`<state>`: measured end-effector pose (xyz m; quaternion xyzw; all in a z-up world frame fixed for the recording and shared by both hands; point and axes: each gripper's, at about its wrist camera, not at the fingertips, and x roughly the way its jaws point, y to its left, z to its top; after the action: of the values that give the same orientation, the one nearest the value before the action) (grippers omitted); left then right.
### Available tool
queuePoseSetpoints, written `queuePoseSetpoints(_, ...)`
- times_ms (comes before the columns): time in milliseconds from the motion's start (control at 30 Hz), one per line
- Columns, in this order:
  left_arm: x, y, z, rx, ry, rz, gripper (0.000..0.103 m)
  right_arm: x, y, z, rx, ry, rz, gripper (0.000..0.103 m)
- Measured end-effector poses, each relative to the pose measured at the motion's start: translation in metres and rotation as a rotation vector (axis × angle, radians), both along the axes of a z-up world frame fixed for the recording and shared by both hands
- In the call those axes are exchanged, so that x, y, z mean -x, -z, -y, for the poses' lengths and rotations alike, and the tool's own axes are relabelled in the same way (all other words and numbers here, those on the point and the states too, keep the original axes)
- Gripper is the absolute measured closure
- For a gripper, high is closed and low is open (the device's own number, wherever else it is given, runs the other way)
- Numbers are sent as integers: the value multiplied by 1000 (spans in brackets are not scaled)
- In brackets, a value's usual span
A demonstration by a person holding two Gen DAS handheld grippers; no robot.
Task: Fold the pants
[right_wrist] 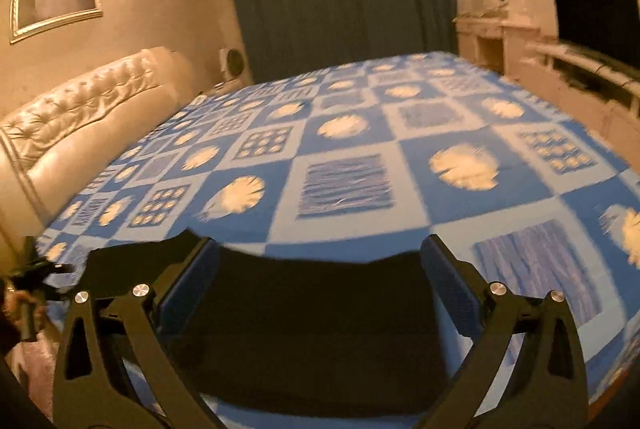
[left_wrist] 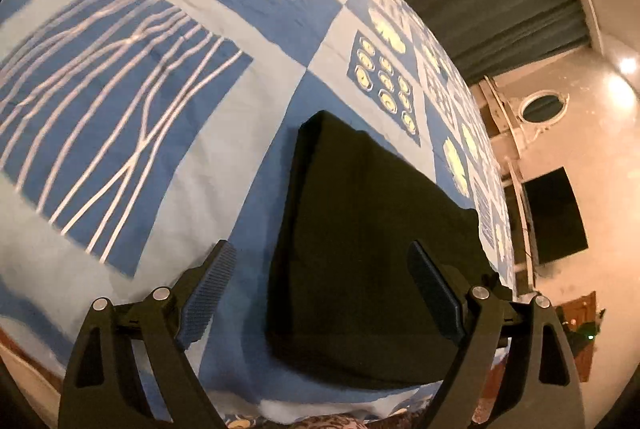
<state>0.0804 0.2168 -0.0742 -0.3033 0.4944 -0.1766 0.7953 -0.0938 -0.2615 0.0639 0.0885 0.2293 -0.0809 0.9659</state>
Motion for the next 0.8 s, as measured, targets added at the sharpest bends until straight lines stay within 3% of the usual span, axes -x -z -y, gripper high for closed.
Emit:
queuePoseSetpoints(200,-12,2,13,138,88,-8,16,-10,20,-18,-22,-64,-73,2)
queuePoseSetpoints(333,-14,4,24,134,142,-20,16,-15,35,-25,-62,-106,-123,2)
queuePoseSetpoints(500,-15,5,25,198,132,-11,17,-19,46,-33,-89,-149,-159,2)
queuePoseSetpoints(633,-21,14,26,127,127,-54,61,-20,52,-37,-112,-175,-182,2)
queuePoseSetpoints(800,-20,22,18,184,89,-86,78,-22,58,-37,-148,-195,-209,2)
